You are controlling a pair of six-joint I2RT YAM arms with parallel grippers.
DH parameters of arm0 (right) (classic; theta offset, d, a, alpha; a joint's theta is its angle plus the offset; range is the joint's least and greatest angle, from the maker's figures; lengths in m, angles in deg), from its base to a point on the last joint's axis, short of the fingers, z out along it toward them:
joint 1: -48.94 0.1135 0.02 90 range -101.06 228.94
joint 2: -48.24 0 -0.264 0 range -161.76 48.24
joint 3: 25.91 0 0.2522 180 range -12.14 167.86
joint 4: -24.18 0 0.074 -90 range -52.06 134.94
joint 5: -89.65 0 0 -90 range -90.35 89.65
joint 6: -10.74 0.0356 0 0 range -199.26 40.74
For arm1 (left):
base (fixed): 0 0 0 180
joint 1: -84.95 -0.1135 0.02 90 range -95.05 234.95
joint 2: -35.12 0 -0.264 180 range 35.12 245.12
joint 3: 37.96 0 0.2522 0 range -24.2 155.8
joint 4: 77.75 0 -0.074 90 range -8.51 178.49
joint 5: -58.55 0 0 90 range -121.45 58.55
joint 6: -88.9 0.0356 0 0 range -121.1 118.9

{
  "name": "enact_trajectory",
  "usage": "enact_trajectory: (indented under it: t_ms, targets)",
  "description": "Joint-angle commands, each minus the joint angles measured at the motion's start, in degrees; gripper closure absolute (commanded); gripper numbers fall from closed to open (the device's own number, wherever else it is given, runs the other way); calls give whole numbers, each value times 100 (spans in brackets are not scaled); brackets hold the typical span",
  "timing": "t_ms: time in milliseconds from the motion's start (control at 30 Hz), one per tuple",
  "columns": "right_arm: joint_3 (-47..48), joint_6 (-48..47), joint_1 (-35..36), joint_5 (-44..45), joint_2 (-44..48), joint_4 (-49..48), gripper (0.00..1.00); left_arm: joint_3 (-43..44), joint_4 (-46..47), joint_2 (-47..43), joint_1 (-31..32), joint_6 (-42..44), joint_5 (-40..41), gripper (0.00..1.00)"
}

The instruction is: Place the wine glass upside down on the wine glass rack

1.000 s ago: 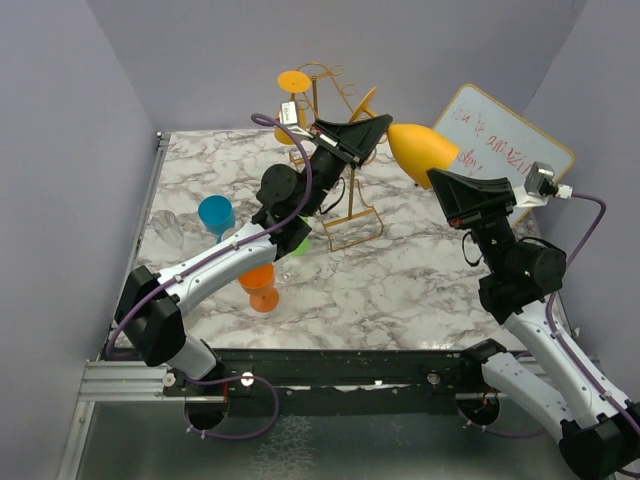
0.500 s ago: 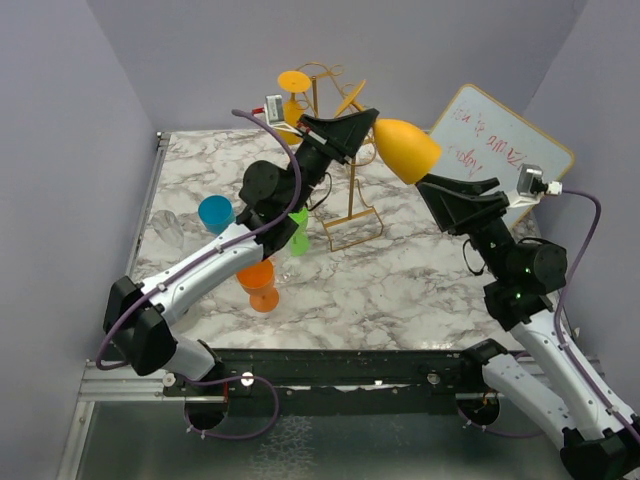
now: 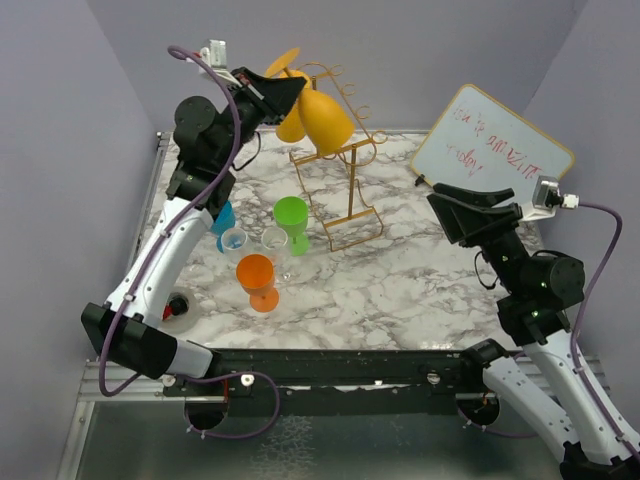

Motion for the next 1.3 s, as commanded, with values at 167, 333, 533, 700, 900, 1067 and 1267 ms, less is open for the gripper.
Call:
enact_trajectory:
  t_ms: [167,333,533,700,900,1067,1267]
  targets:
    - [87,-252,24,234,216,800,34,586,-2521,-254,-1207,1873,-674,100]
    - [49,-262,22,212,176,867,34,620,-2878,-7,-1259,2908,-586,100]
    - [50,-294,23,237,154,899,34,399,-2555,317,-1264,3825,-786,100]
    - [69,-366,27,269,181,976,34,175,-2089,546,-1268,4485,-1073,100]
    - [42,-434,18,347,187,1047,34,23,-1432,777,-1267,4877,-1716,100]
    - [95,-480,22,383,148,1076,34,-102,-1255,932,-1265,5420,-1652,100]
    - [64,-460,34,448,139,1080,34,-107,-1151,1200,-1287,5465,-1864,100]
